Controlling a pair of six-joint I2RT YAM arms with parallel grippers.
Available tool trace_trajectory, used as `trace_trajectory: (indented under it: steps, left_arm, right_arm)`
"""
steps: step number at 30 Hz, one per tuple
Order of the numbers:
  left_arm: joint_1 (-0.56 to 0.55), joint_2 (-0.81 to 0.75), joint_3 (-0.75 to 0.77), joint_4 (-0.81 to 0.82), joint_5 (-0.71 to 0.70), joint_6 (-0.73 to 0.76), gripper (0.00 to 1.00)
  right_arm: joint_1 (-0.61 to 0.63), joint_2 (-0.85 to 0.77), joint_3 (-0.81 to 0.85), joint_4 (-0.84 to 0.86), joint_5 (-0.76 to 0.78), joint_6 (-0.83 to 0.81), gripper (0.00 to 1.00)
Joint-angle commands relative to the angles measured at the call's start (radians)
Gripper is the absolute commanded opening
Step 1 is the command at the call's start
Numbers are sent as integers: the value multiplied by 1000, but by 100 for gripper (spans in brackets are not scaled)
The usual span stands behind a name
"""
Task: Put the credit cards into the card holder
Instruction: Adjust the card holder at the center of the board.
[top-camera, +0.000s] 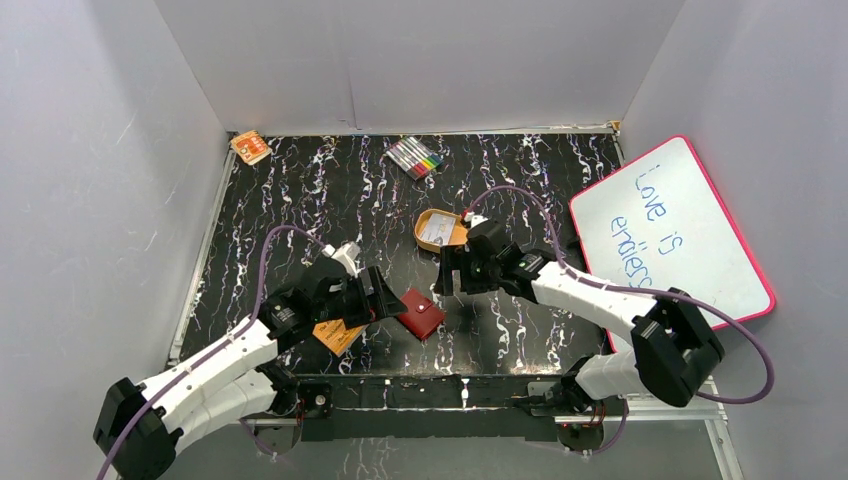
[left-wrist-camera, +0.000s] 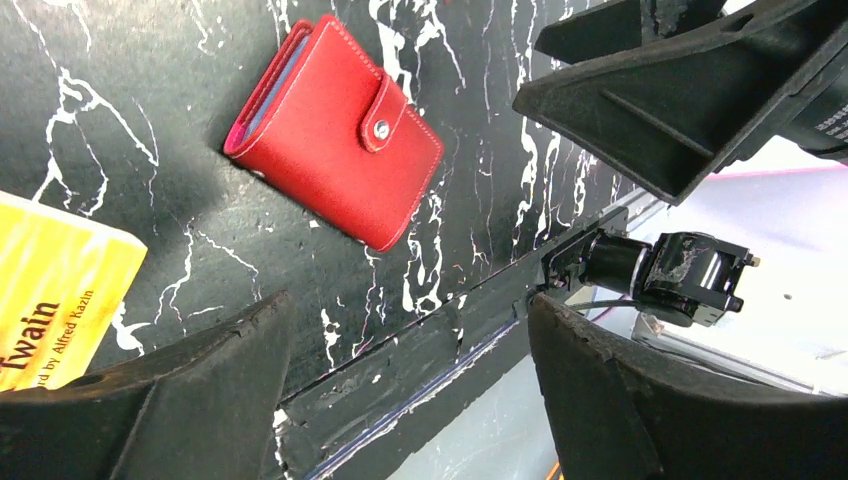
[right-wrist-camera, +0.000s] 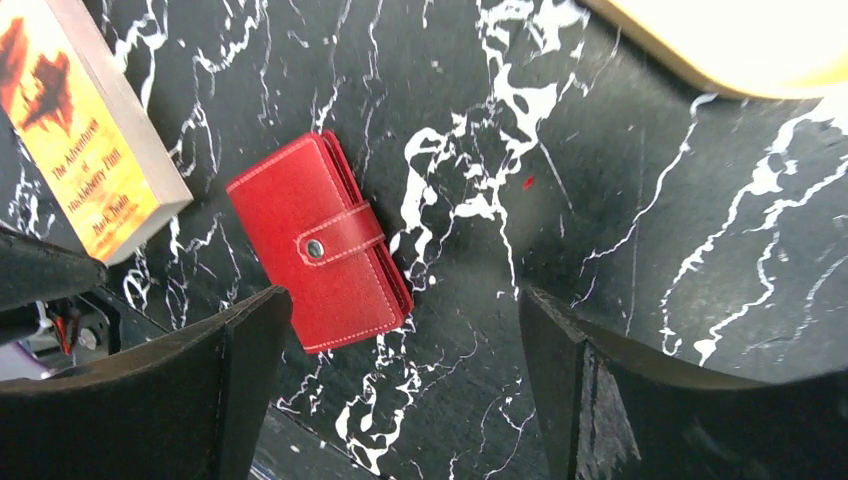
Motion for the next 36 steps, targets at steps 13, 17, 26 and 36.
trace_trajectory:
  steps: [13, 17, 26, 36]
  left_arm:
    - [-11, 194, -14, 75, -8, -48, 70]
    - [-12, 285, 13, 78, -15, -30, 66]
    - [-11, 437, 57, 115, -1, 23, 59]
    - [-11, 564, 98, 168, 42, 49, 53]
  right_arm:
    - [82, 144, -27, 183, -41, 62, 74]
    - [95, 189, -22, 189, -26, 80, 67]
    - [141, 152, -101, 205, -22, 133, 50]
    - [221, 31, -206, 185, 40, 229, 41]
